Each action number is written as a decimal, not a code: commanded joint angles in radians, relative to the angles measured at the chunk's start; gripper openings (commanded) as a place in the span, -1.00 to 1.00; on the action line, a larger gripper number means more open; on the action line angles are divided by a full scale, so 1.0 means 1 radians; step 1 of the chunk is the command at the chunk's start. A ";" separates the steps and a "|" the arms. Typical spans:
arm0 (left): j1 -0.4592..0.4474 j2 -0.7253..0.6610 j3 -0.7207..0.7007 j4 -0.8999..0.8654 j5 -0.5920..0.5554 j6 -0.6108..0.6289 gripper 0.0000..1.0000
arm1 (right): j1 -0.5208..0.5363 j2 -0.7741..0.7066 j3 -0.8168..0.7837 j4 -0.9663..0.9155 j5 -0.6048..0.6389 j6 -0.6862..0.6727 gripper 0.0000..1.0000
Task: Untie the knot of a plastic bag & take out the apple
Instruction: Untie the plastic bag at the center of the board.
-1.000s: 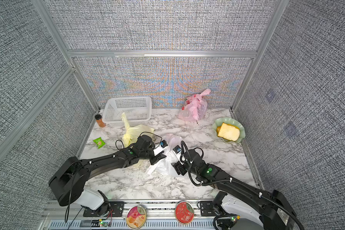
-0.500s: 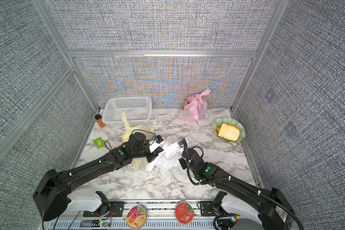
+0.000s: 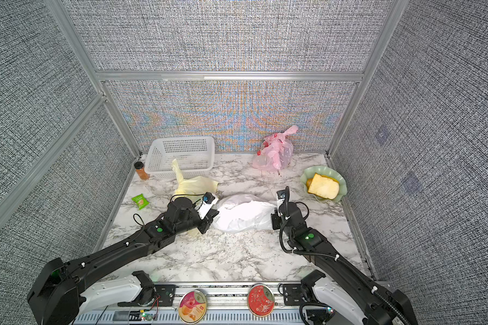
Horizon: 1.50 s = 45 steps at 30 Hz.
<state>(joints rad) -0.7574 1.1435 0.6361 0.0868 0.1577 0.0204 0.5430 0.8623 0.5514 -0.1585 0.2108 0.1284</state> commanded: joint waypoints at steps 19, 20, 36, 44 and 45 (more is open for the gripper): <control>0.000 0.062 0.127 0.025 0.151 -0.013 -1.00 | 0.124 0.266 0.344 -0.218 0.088 -0.166 -0.05; 0.000 0.048 0.120 0.017 0.148 -0.018 -1.00 | 0.125 0.274 0.361 -0.211 0.126 -0.161 -0.31; 0.000 -0.285 -0.154 0.055 0.111 -0.166 -0.52 | -0.053 0.301 0.349 0.240 -0.083 0.120 -1.00; 0.000 -0.419 -0.056 -0.059 -0.020 -0.083 0.08 | -0.055 0.343 0.326 0.450 -0.311 0.168 -1.00; 0.000 -0.415 -0.027 -0.061 -0.018 -0.063 0.06 | -0.054 0.351 0.335 0.441 -0.320 0.168 -1.00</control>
<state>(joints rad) -0.7570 0.7353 0.5690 0.0463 0.1894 -0.1001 0.4873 1.2022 0.8764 0.1944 -0.0216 0.2607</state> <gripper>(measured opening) 0.537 0.049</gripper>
